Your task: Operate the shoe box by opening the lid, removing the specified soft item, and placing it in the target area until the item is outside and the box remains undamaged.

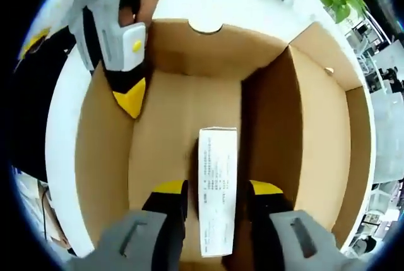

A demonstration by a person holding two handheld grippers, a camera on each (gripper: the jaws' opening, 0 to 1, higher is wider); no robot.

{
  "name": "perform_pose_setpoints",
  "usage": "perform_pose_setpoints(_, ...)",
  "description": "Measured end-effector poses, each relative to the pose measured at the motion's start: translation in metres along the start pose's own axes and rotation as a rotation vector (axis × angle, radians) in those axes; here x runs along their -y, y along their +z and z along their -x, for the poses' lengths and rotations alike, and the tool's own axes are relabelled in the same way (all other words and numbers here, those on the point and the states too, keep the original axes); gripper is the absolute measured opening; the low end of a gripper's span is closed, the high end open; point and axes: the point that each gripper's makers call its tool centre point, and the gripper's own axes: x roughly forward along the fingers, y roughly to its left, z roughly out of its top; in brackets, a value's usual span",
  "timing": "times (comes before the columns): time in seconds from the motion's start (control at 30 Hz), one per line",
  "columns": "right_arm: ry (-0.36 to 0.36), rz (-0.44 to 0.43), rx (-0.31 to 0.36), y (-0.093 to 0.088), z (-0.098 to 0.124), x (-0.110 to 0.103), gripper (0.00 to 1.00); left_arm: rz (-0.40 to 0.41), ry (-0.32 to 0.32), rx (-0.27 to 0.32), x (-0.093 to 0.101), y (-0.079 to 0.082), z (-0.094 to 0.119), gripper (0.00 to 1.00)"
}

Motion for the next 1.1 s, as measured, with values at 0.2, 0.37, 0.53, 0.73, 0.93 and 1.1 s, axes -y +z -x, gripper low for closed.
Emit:
perform_pose_setpoints(0.2,0.022,0.004,-0.014,-0.003,-0.004,-0.003,0.25,-0.001,-0.001,0.001,-0.001,0.001,0.000,0.07)
perform_pose_setpoints(0.37,0.032,-0.005,-0.028,-0.005,-0.005,-0.003,0.23,-0.001,-0.002,0.000,-0.001,0.002,0.000,0.07)
perform_pose_setpoints(0.53,0.034,-0.012,-0.035,-0.006,-0.005,-0.003,0.22,0.000,-0.007,-0.002,-0.001,0.001,-0.001,0.07)
perform_pose_setpoints(0.73,0.046,-0.014,-0.044,-0.007,-0.003,-0.009,0.22,-0.009,-0.010,0.004,-0.001,0.002,-0.001,0.07)
perform_pose_setpoints(0.93,0.030,-0.009,-0.033,-0.003,0.007,-0.008,0.22,-0.008,-0.013,0.007,-0.002,0.001,-0.001,0.06)
perform_pose_setpoints(1.1,0.003,-0.036,-0.031,-0.004,0.023,-0.006,0.22,-0.011,-0.014,0.003,-0.001,0.000,0.000,0.06)
